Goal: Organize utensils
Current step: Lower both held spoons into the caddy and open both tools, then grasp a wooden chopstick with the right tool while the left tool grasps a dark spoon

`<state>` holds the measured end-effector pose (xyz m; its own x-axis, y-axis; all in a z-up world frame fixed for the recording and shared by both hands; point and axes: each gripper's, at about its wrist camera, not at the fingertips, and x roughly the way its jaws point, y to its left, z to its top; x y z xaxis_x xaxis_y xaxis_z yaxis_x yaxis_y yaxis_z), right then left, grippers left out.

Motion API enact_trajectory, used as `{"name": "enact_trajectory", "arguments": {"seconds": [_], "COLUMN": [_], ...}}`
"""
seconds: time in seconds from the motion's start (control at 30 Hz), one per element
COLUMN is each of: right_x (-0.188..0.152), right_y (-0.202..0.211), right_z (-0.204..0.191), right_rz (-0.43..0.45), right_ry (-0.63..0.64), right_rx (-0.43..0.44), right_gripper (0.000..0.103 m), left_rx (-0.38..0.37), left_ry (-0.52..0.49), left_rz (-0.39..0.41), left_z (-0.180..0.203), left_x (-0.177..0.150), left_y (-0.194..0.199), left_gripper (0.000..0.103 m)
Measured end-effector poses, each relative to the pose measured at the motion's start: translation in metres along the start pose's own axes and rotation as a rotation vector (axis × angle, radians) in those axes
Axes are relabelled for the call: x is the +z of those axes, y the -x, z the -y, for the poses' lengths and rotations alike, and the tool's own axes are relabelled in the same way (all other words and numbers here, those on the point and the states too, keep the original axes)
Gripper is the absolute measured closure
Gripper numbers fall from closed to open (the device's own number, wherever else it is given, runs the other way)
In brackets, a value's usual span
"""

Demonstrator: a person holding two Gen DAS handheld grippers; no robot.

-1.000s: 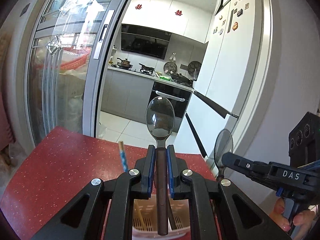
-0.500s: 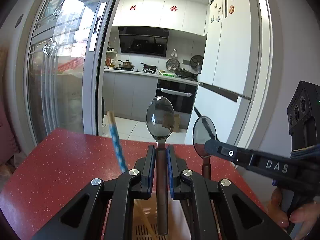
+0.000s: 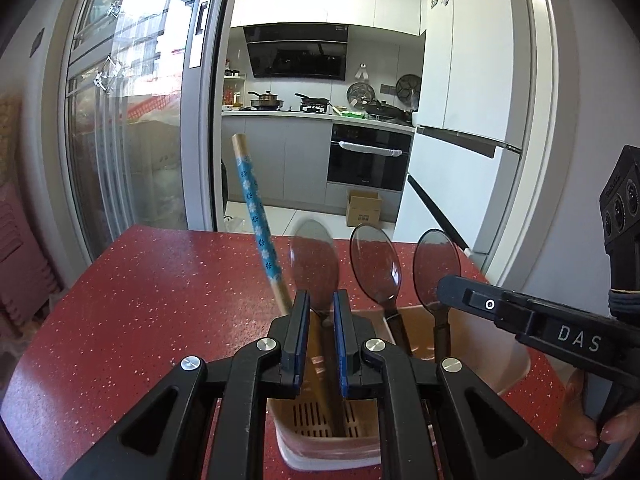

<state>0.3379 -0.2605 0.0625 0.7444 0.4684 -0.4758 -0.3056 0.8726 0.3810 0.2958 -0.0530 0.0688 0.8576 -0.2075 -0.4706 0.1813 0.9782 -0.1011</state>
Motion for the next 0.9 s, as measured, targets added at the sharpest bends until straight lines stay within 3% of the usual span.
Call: {"name": "enact_trajectory", "arguments": {"seconds": [0.2,0.27,0.5,0.53,0.57,0.6,0.7,0.9], "right_x": [-0.004,-0.003,-0.002,-0.003,-0.004,-0.007,-0.014,-0.047], "right_y": [0.005,0.01,0.031,0.034,0.039,0.044,0.058,0.076], "right_z": [0.004,0.003,-0.007,-0.01,-0.013,-0.016,-0.022,-0.035], "right_rz": [-0.017,-0.012,0.005,0.005,0.004,0.003,-0.006,-0.096], "right_ry": [-0.047,-0.059,-0.065,-0.065,-0.064,-0.062,-0.063,-0.058], "right_rx": [0.005,0.005,0.004,0.002,0.001,0.002,0.0,-0.01], "right_gripper": [0.094,0.071,0.068,0.066,0.065,0.064,0.06,0.053], "left_rx": [0.014,0.016,0.015,0.016,0.02,0.032,0.048,0.078], "left_ry": [-0.021,-0.018,0.002,0.003,0.006,0.016,0.021,0.025], "left_rz": [-0.003,-0.003,0.013,0.012,0.011,0.014,0.049,-0.096], "left_z": [0.002,0.002,-0.006,-0.008,-0.01,-0.013,-0.02,-0.041], "left_x": [-0.004,-0.006,-0.005,-0.006,-0.008,-0.009,-0.019,-0.053], "left_y": [0.01,0.014,0.044,0.052,0.057,0.063,0.091,0.107], "left_gripper": [0.062,0.061,0.061,0.049,0.004,0.0,0.0,0.0]}}
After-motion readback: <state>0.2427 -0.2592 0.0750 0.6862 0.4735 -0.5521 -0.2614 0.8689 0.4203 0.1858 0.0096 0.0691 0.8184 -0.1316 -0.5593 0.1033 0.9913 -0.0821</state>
